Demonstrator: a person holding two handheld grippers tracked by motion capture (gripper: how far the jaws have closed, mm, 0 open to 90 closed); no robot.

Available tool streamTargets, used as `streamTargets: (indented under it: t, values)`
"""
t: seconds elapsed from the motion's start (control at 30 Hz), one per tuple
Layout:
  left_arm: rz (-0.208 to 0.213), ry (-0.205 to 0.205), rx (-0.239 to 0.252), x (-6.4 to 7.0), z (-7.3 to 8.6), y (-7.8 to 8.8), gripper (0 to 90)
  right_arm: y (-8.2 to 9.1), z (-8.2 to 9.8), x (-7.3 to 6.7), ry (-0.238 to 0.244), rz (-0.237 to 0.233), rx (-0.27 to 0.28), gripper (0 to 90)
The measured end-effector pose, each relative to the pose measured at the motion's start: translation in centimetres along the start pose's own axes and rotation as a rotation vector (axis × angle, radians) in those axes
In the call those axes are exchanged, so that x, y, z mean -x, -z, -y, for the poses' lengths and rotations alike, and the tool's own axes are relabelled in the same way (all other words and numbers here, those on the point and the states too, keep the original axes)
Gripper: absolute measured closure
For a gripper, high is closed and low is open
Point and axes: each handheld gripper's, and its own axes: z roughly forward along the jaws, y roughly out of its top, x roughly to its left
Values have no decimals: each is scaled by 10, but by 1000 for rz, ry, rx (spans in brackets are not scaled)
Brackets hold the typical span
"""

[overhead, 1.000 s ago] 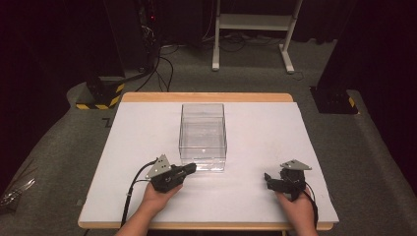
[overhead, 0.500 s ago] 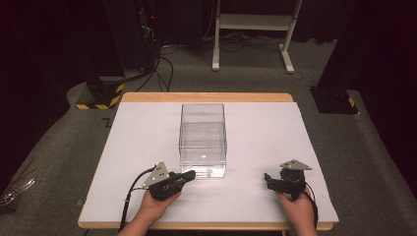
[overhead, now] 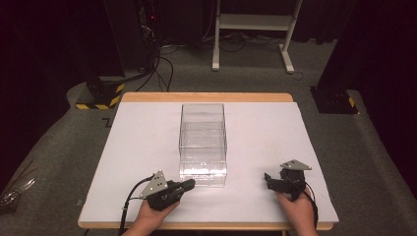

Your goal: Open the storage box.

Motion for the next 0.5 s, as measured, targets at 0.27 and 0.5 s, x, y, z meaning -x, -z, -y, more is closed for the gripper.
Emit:
streamTargets:
  t: [0.27,0.5]
  values:
    - [13,3,2,11,4,7,870,0,0,0,0,0,0,160]
    - [23,9,0,17,6,12,878,0,0,0,0,0,0,160]
